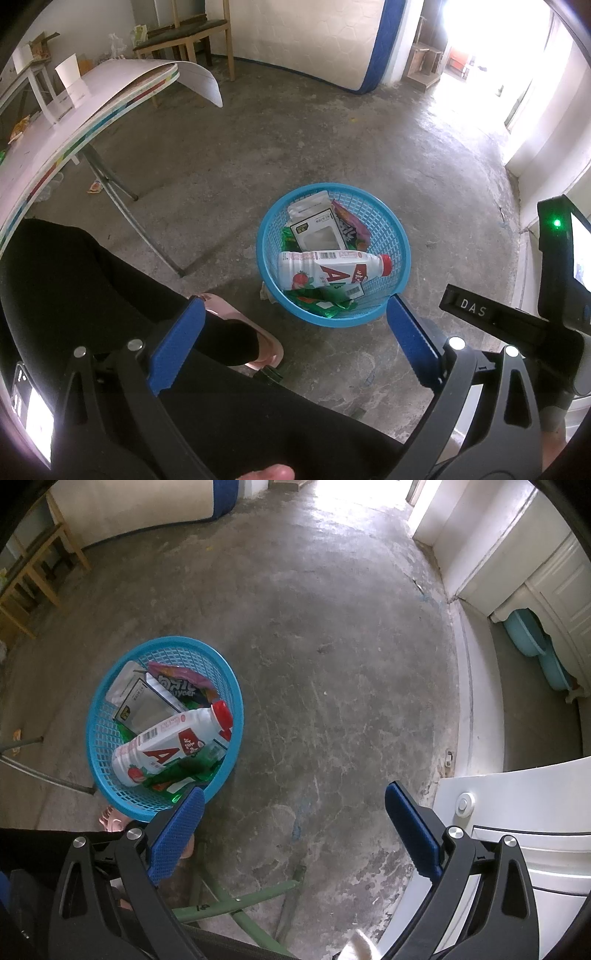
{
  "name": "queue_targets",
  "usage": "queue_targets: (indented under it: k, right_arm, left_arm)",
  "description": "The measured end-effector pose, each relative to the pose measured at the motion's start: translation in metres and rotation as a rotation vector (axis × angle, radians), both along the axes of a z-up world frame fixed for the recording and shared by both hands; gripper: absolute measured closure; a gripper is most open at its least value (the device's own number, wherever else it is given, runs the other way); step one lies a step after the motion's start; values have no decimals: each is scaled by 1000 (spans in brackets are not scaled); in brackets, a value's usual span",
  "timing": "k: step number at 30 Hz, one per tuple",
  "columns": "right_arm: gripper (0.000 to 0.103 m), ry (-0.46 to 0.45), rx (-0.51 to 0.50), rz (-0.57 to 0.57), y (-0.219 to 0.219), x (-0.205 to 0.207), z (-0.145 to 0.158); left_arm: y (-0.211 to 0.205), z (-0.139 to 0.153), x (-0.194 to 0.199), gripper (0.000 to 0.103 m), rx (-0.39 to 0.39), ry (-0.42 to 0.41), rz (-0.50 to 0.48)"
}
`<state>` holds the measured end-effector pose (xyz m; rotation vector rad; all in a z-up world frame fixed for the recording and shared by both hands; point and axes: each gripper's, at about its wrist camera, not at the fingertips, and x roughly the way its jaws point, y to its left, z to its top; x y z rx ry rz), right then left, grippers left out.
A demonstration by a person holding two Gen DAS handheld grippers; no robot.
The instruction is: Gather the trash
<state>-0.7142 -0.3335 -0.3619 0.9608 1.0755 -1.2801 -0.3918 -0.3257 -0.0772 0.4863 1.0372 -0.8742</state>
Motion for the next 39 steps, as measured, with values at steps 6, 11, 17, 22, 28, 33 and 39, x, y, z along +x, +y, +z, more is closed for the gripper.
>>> queue_targets:
  k: [6, 11, 17, 22, 28, 33, 39]
  right_arm:
    - [8, 3, 4, -1, -1, 0, -1]
    - [8, 3, 4, 1, -1, 1, -1]
    - [8, 4, 4, 1, -2, 0, -1]
    - [8, 4, 3, -1, -2, -1, -1]
    - [8, 5, 6, -5, -1, -3, -1]
    - [8, 5, 4, -5, -1, -3, 0]
    - [8, 5, 7, -4, -1, -2, -1]
  left_arm:
    - [-1, 0, -1, 8, 1, 0, 0]
    - [-2, 1, -1, 8, 0, 2, -1]
    - [-2, 1, 0, 8, 0, 2, -1]
    - [-4, 1, -1, 8, 0, 0, -2]
    - [-4, 1, -1, 8, 0, 2, -1]
    - [-4, 1, -1, 8, -1, 2, -1]
    - [-3, 1, -1, 8, -1, 1, -1]
